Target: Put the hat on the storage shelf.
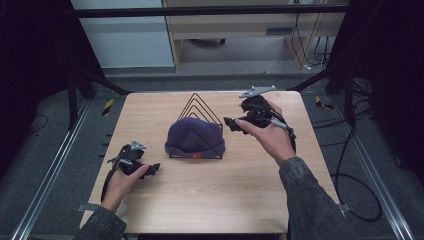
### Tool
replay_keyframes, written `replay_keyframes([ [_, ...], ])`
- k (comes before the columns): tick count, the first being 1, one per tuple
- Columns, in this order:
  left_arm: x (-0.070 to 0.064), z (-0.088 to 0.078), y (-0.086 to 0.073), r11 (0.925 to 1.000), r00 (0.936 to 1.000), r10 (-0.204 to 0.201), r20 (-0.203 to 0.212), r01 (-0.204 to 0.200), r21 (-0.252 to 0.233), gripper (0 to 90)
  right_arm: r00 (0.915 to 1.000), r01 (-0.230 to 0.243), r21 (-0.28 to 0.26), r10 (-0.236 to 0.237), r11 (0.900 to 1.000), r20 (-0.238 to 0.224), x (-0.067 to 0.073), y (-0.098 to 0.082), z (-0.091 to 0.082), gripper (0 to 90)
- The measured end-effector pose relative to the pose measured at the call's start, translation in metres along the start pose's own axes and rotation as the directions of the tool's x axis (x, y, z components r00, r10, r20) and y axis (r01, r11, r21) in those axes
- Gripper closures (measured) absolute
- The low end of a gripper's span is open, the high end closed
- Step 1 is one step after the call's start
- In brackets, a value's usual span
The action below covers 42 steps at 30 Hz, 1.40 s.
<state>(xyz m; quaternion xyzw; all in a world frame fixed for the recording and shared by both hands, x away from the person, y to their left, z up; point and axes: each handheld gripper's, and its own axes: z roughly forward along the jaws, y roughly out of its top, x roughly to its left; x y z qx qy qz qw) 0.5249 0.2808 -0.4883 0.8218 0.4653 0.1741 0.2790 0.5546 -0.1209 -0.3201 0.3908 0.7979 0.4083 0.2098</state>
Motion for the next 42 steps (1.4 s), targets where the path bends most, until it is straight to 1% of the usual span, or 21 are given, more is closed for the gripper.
replay_keyframes([
  [2, 0.000, 0.002, -0.001, 0.9999, 1.0000, 0.002, -0.001, -0.002, 0.012, 6.7, 0.9998, -0.015, -0.003, 0.015, 1.000, 0.011, -0.005, -0.008, -0.003, 7.5],
  [5, -0.001, 0.004, -0.002, 0.9998, 1.0000, 0.004, 0.001, -0.004, 0.020, 6.5, 0.9994, -0.031, -0.007, 0.031, 0.999, 0.018, -0.013, -0.021, -0.007, 6.9],
  [7, -0.001, 0.006, -0.002, 0.9997, 1.0000, 0.008, 0.002, -0.008, 0.025, 6.0, 0.9989, -0.046, 0.002, 0.046, 0.999, 0.011, -0.018, -0.031, -0.009, 7.0],
  [9, -0.002, 0.006, -0.002, 0.9997, 0.9999, 0.008, 0.006, -0.008, 0.023, 4.8, 0.9980, -0.063, 0.022, 0.063, 0.998, -0.004, -0.025, -0.044, -0.011, 7.2],
  [10, -0.002, 0.006, -0.002, 0.9997, 0.9999, 0.009, 0.007, -0.009, 0.022, 4.8, 0.9980, -0.063, 0.022, 0.063, 0.998, -0.004, -0.025, -0.044, -0.011, 7.2],
  [11, -0.003, 0.006, -0.002, 0.9997, 0.9999, 0.005, 0.010, -0.006, 0.023, 4.6, 0.9977, -0.068, 0.028, 0.068, 0.997, -0.006, -0.027, -0.049, -0.012, 7.5],
  [14, -0.003, 0.007, -0.004, 0.9998, 0.9998, 0.013, 0.013, -0.013, 0.015, 2.7, 0.9962, -0.086, 0.027, 0.086, 0.996, -0.012, -0.033, -0.062, -0.015, 7.8],
  [17, -0.003, 0.007, -0.005, 0.9999, 0.9999, 0.013, 0.012, -0.013, 0.008, 1.9, 0.9958, -0.091, 0.032, 0.092, 0.995, -0.003, -0.038, -0.075, -0.016, 9.2],
  [19, -0.004, 0.008, -0.006, 1.0000, 0.9999, 0.006, 0.011, -0.006, 0.001, 0.7, 0.9954, -0.095, 0.039, 0.095, 0.995, -0.002, -0.040, -0.084, -0.017, 10.0],
  [20, -0.005, 0.008, -0.006, 1.0000, 0.9999, 0.006, 0.011, -0.006, -0.001, 0.0, 0.9956, -0.093, 0.053, 0.093, 0.994, 0.000, -0.041, -0.094, -0.016, 11.0],
  [21, -0.005, 0.008, -0.006, 1.0000, 0.9999, 0.006, 0.012, -0.006, -0.003, 0.0, 0.9956, -0.093, 0.053, 0.093, 0.994, 0.000, -0.041, -0.094, -0.016, 11.0],
  [27, -0.005, 0.008, -0.008, 0.9998, 0.9999, 0.003, 0.015, -0.003, -0.022, 0.0, 0.9950, -0.100, 0.098, 0.099, 0.990, 0.010, -0.042, -0.124, -0.011, 13.3],
  [30, -0.005, 0.009, -0.009, 0.9997, 0.9999, 0.001, 0.015, 0.000, -0.026, 0.0, 0.9948, -0.102, 0.115, 0.102, 0.988, 0.008, -0.041, -0.138, -0.007, 13.7],
  [31, -0.005, 0.009, -0.009, 0.9996, 0.9999, 0.000, 0.014, 0.000, -0.027, 0.0, 0.9940, -0.109, 0.120, 0.110, 0.987, 0.005, -0.040, -0.141, -0.006, 13.8],
  [32, -0.005, 0.009, -0.009, 0.9996, 0.9999, 0.001, 0.013, 0.000, -0.027, 0.0, 0.9944, -0.105, 0.122, 0.106, 0.987, 0.004, -0.041, -0.144, -0.005, 13.8],
  [34, -0.005, 0.008, -0.009, 0.9996, 0.9999, 0.005, 0.011, -0.005, -0.029, 0.0, 0.9930, -0.117, 0.138, 0.118, 0.983, 0.001, -0.039, -0.155, -0.002, 14.1],
  [35, -0.005, 0.008, -0.009, 0.9995, 0.9999, 0.005, 0.011, -0.004, -0.030, 0.0, 0.9930, -0.117, 0.138, 0.118, 0.983, 0.001, -0.039, -0.155, -0.002, 14.1],
  [38, -0.005, 0.008, -0.009, 0.9995, 0.9999, 0.005, 0.011, -0.005, -0.031, 0.0, 0.9918, -0.126, 0.154, 0.127, 0.980, 0.000, -0.038, -0.165, 0.003, 14.1],
  [39, -0.005, 0.008, -0.010, 0.9995, 0.9999, 0.005, 0.011, -0.005, -0.032, 0.0, 0.9912, -0.131, 0.161, 0.133, 0.978, 0.001, -0.037, -0.171, 0.006, 14.1],
  [40, -0.005, 0.009, -0.010, 0.9994, 0.9999, 0.003, 0.011, -0.003, -0.035, 0.0, 0.9912, -0.131, 0.161, 0.133, 0.978, 0.001, -0.037, -0.171, 0.006, 14.1],
  [42, -0.005, 0.009, -0.010, 0.9993, 0.9999, 0.003, 0.011, -0.002, -0.036, 0.0, 0.9904, -0.137, 0.168, 0.138, 0.976, 0.002, -0.036, -0.177, 0.009, 14.1],
])
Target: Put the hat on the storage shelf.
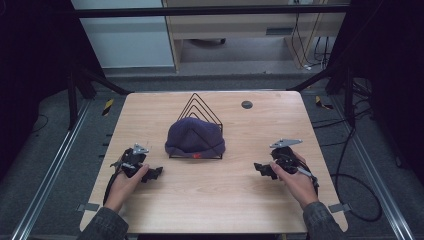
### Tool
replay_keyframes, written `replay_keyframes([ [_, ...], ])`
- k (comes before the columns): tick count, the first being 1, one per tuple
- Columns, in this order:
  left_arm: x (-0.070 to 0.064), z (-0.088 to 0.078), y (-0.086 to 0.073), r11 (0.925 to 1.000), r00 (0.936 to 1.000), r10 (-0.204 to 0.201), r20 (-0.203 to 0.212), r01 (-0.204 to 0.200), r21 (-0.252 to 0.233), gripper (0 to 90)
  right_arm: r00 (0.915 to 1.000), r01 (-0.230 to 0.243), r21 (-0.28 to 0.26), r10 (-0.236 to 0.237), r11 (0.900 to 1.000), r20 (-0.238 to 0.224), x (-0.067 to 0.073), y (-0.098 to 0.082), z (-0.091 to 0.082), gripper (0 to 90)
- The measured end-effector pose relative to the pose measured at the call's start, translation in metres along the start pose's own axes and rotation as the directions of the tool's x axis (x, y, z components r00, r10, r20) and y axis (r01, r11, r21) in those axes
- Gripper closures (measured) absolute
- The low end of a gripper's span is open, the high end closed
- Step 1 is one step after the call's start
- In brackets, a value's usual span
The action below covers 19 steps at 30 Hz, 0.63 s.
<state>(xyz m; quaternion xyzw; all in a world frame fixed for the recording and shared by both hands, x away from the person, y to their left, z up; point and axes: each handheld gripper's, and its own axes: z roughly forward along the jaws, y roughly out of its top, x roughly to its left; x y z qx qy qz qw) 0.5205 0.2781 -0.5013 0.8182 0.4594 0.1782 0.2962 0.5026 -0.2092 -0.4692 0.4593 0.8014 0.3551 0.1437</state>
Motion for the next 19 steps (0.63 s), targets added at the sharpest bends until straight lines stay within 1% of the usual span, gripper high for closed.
replay_keyframes([
  [5, 0.000, 0.000, 0.000, 1.0000, 1.0000, 0.002, 0.000, -0.002, 0.001, 0.0, 0.9997, -0.021, 0.036, 0.021, 0.999, 0.012, -0.001, -0.016, 0.014, 13.7],
  [8, 0.000, 0.000, 0.000, 1.0000, 1.0000, 0.003, 0.001, -0.003, 0.001, 0.0, 0.9996, -0.020, 0.047, 0.019, 0.999, 0.021, -0.001, -0.020, 0.018, 13.3],
  [9, 0.000, 0.000, 0.000, 1.0000, 1.0000, 0.003, 0.001, -0.003, 0.001, 0.0, 0.9995, -0.022, 0.047, 0.021, 0.999, 0.024, -0.001, -0.022, 0.020, 11.8],
  [10, 0.000, 0.000, 0.000, 1.0000, 1.0000, 0.003, 0.001, -0.003, 0.001, 0.0, 0.9991, -0.013, 0.034, 0.011, 0.999, 0.042, 0.001, -0.024, 0.021, 11.6],
  [12, 0.000, 0.000, 0.000, 1.0000, 1.0000, 0.001, 0.001, -0.001, -0.002, 0.0, 0.9983, -0.002, 0.019, 0.001, 1.000, 0.058, 0.003, -0.026, 0.022, 10.2],
  [14, 0.000, 0.000, 0.000, 1.0000, 1.0000, -0.002, 0.002, 0.002, -0.003, 0.0, 0.9965, 0.026, 0.015, -0.027, 1.000, 0.079, 0.006, -0.028, 0.025, 7.9],
  [15, 0.000, 0.000, -0.001, 1.0000, 1.0000, -0.002, 0.002, 0.002, -0.003, 0.0, 0.9946, 0.040, 0.002, -0.040, 0.999, 0.096, 0.009, -0.030, 0.026, 5.6],
  [16, 0.000, 0.000, -0.001, 1.0000, 1.0000, -0.002, 0.003, 0.002, -0.004, 0.0, 0.9937, 0.033, -0.026, -0.030, 0.999, 0.108, 0.011, -0.033, 0.028, 4.1],
  [17, 0.000, 0.000, -0.001, 1.0000, 1.0000, -0.002, 0.004, 0.002, -0.004, 0.0, 0.9932, 0.029, -0.038, -0.024, 0.999, 0.114, 0.012, -0.034, 0.029, 4.1],
  [19, 0.000, 0.000, -0.001, 1.0000, 1.0000, -0.001, 0.004, 0.001, -0.003, 0.0, 0.9931, 0.029, -0.038, -0.024, 0.999, 0.115, 0.012, -0.034, 0.029, 4.1],
])
